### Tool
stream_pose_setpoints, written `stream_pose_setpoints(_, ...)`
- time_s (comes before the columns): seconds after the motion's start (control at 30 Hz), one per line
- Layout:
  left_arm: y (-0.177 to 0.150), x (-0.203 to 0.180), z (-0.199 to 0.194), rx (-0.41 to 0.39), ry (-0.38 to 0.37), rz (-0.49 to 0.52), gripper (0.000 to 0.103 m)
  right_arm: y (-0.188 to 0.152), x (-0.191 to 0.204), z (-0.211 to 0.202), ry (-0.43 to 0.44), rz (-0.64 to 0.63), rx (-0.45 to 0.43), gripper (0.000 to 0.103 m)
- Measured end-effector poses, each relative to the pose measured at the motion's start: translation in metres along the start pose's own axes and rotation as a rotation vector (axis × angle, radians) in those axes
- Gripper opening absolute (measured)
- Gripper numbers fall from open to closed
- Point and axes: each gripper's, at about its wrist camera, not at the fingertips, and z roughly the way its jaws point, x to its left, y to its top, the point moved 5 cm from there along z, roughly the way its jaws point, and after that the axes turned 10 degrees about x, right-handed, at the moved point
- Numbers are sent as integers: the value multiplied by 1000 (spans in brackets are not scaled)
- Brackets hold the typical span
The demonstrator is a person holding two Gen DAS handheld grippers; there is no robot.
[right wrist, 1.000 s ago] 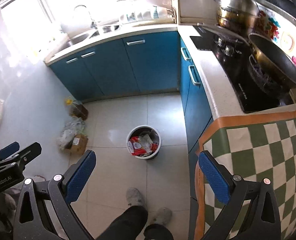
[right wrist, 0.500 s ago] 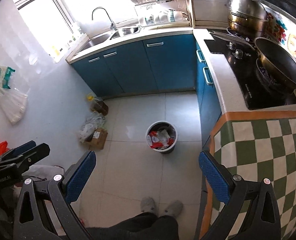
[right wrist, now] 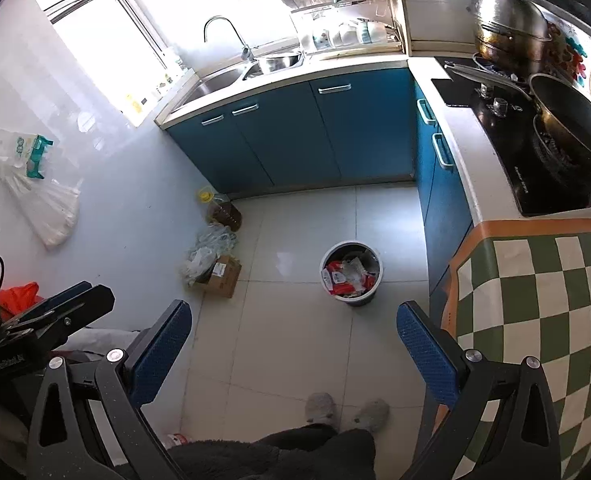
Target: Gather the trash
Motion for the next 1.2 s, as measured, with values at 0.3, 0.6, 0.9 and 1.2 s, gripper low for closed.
stream_pose_setpoints(0.3, -4, 5, 2, 50, -19, 9, 103, -1, 2, 0, 3, -12, 19, 103)
stream_pose_setpoints(0.6, -2, 6, 1, 63, -21, 14, 103, -3, -1, 2, -8, -22, 46, 103)
stream_pose_setpoints(0.9, -3, 4, 2, 64, -23, 15, 103, -4, -7, 2, -4, -24, 58, 103)
stream_pose_setpoints(1.2, -8, -2, 4, 74, -40, 3, 103, -7, -10, 2, 3, -24, 64, 103)
